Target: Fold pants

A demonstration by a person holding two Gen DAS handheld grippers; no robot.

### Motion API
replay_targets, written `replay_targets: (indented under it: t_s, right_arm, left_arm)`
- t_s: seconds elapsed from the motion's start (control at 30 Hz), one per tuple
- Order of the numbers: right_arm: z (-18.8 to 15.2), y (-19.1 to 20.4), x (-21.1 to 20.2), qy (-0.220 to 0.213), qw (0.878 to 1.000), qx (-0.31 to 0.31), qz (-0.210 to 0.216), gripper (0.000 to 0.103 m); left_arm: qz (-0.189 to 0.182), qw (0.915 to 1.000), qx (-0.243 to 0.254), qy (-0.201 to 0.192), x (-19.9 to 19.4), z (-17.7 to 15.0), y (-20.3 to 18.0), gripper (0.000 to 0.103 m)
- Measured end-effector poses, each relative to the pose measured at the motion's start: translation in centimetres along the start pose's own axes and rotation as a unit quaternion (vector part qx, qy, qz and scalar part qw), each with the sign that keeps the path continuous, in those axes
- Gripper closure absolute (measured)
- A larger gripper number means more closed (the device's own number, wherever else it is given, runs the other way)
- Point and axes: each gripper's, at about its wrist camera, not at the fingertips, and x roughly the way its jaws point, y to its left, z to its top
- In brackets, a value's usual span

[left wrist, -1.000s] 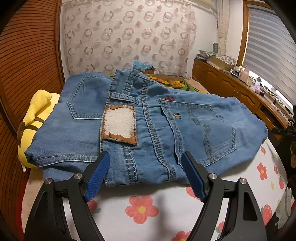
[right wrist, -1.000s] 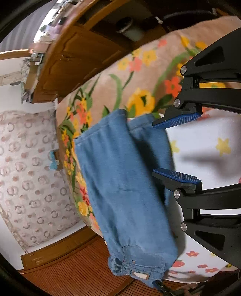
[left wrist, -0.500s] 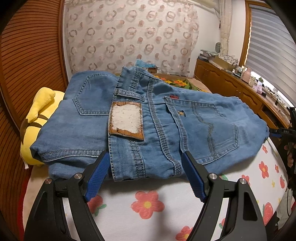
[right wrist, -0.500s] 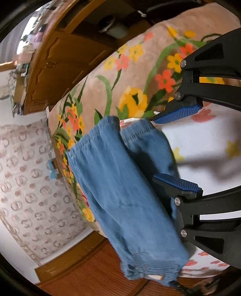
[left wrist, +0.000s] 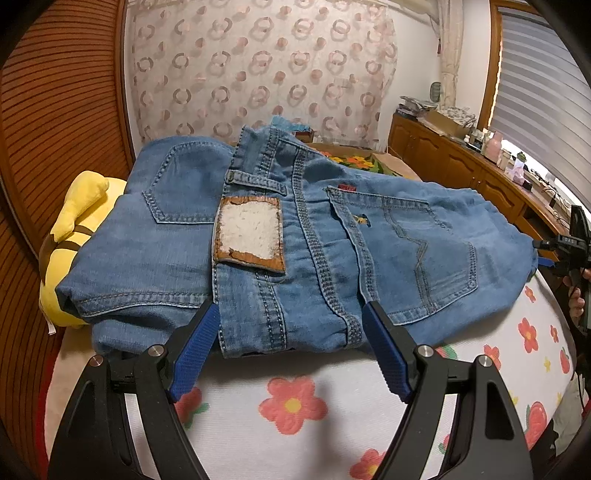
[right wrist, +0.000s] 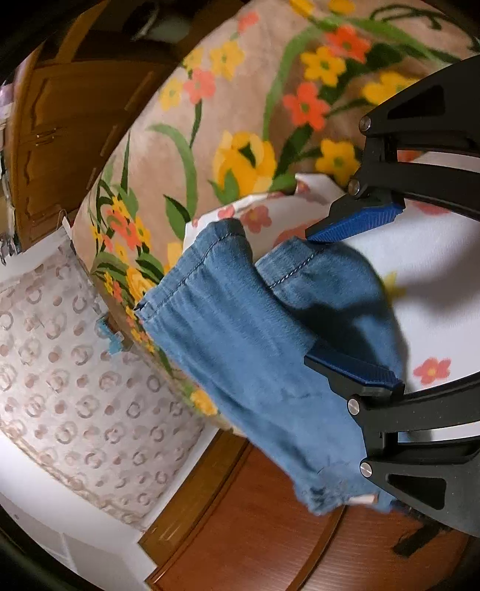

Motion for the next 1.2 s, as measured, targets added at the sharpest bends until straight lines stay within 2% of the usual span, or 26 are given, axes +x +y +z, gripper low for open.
replay_targets:
  t_s: [0.23, 0.47, 0.53, 0.6, 0.67, 0.77, 0.87, 0.93, 1.1, 1.2]
  right_arm:
    - [-0.1, 1.2, 1.0, -0.010, 1.000, -0.015, -0.007, 0.041]
    - [-0.2, 2.5, 2.2, -0.002, 0.997, -0.050, -0.057, 0.041]
    - [-0.4, 3.0, 2.3, -0.007, 0.996, -0.066, -0.067, 0.054]
    - [-0.5, 3.4, 2.4, -0.007, 0.994, -0.078, -0.070, 0.073]
    - [-0.6, 4.1, 2.8, 0.000, 0.994, -0.091, -0.068, 0.084]
    - [-0.8, 5.0, 2.9, -0.001, 0.991, -0.112, -0.075, 0.087]
    - [-0.8, 5.1, 3.0, -0.003, 0.990, -0.118, -0.075, 0.089]
    - [-0.8, 5.1, 2.7, -0.007, 0.989, -0.124, -0.074, 0.090]
    - [-0.7, 5.4, 2.0, -0.020, 0.987, -0.143, -0.070, 0.090]
    - [-0.7, 5.3, 1.8, -0.026, 0.986, -0.151, -0.066, 0.090]
  left_arm:
    - [0.003, 1.0000, -0.001, 0.001, 0.2, 0.0, 0.2, 0.022]
    - [0.019, 0.9998, -0.004, -0.003, 0.4, 0.4, 1.2, 0.023]
    - [0.023, 0.9997, -0.009, -0.007, 0.3, 0.5, 1.7, 0.025]
    - [0.030, 0.9994, -0.014, -0.007, 0.4, 0.7, 2.2, 0.027]
    - [0.036, 0.9992, -0.015, -0.004, 0.7, 0.7, 2.5, 0.031]
    - [0.034, 0.9992, -0.017, 0.005, 1.4, 0.7, 2.8, 0.032]
    - [0.030, 0.9992, -0.019, 0.021, 2.1, 0.4, 2.8, 0.044]
    - [0.015, 0.9996, -0.017, 0.018, 2.1, 0.2, 2.5, 0.058]
    - [0.003, 0.9999, -0.003, 0.009, 1.5, 0.1, 1.7, 0.073]
    - [-0.018, 0.9998, 0.002, -0.008, 0.6, 0.3, 1.4, 0.077]
